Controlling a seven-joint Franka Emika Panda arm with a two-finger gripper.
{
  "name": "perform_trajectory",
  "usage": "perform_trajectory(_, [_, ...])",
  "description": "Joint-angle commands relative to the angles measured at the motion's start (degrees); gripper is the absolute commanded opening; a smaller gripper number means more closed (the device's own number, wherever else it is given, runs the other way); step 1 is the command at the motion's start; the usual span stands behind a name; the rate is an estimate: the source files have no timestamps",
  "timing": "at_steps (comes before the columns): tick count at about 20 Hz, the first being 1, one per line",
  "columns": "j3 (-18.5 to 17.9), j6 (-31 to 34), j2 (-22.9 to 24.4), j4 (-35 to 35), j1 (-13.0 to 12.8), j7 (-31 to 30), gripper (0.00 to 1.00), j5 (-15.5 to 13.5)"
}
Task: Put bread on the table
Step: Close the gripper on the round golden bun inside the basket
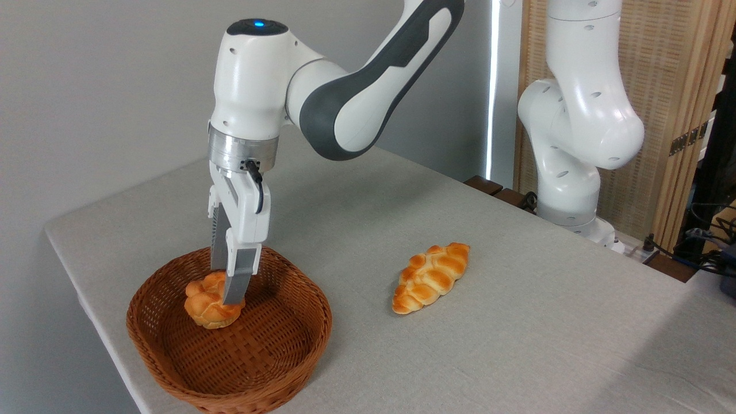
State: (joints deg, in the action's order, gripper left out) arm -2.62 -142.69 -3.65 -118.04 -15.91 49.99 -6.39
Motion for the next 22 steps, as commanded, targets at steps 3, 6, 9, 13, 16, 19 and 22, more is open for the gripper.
perform_trajectory(3, [-0.5, -1.5, 0.1, -0.6, -0.4, 0.7, 1.00, 0.7])
perform_trajectory(6, [-0.5, -1.5, 0.1, -0.6, -0.4, 0.5, 1.00, 0.5])
perform_trajectory(9, [-0.5, -1.5, 0.0, -0.6, -0.4, 0.5, 1.00, 0.2])
perform_trajectory(13, [-0.4, -1.7, -0.7, -0.6, -0.4, 0.5, 1.00, 0.3])
perform_trajectory(16, [-0.1, -3.5, -1.3, -0.6, -0.5, 0.5, 1.00, 0.3])
perform_trajectory(19, [0.1, -3.6, -1.5, -0.6, -0.5, 0.5, 1.00, 0.3])
perform_trajectory(22, [0.1, -3.6, -1.7, -0.6, -0.5, 0.5, 1.00, 0.3])
